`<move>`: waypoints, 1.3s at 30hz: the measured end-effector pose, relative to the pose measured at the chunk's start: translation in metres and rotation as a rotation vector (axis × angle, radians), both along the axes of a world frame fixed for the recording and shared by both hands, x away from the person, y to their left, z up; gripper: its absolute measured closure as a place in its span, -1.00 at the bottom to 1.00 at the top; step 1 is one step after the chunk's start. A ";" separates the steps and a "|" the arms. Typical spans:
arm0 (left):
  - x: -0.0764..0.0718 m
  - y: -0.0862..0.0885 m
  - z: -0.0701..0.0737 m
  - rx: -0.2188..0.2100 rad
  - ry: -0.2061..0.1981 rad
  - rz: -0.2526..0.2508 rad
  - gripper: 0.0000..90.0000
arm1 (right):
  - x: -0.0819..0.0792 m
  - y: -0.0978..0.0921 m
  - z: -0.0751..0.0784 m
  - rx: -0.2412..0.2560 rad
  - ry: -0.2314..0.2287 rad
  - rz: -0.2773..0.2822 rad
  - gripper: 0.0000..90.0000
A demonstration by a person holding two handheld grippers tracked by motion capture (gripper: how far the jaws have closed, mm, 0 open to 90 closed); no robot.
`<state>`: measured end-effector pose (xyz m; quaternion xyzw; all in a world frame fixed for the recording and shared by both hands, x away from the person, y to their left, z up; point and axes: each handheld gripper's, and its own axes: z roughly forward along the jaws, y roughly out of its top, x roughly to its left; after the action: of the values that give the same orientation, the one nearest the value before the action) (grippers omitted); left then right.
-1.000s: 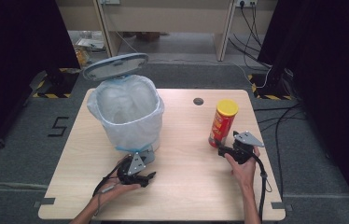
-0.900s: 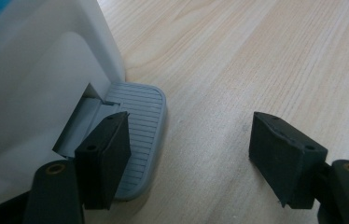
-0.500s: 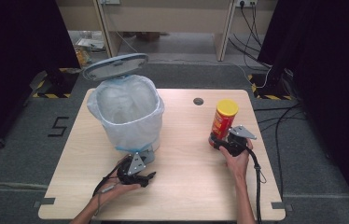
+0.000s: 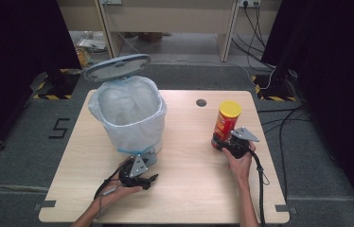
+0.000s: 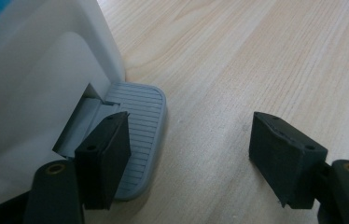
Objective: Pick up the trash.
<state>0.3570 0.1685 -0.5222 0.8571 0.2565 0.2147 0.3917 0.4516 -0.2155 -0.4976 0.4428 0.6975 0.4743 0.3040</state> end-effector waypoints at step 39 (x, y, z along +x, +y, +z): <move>0.000 0.000 0.000 -0.004 -0.009 0.003 -0.36 | -0.017 0.066 0.137 0.025 -0.105 0.123 -0.46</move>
<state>0.3571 0.1682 -0.5226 0.8551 0.2563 0.2184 0.3942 0.4349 -0.1494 -0.3605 0.3775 0.7005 0.5233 0.3049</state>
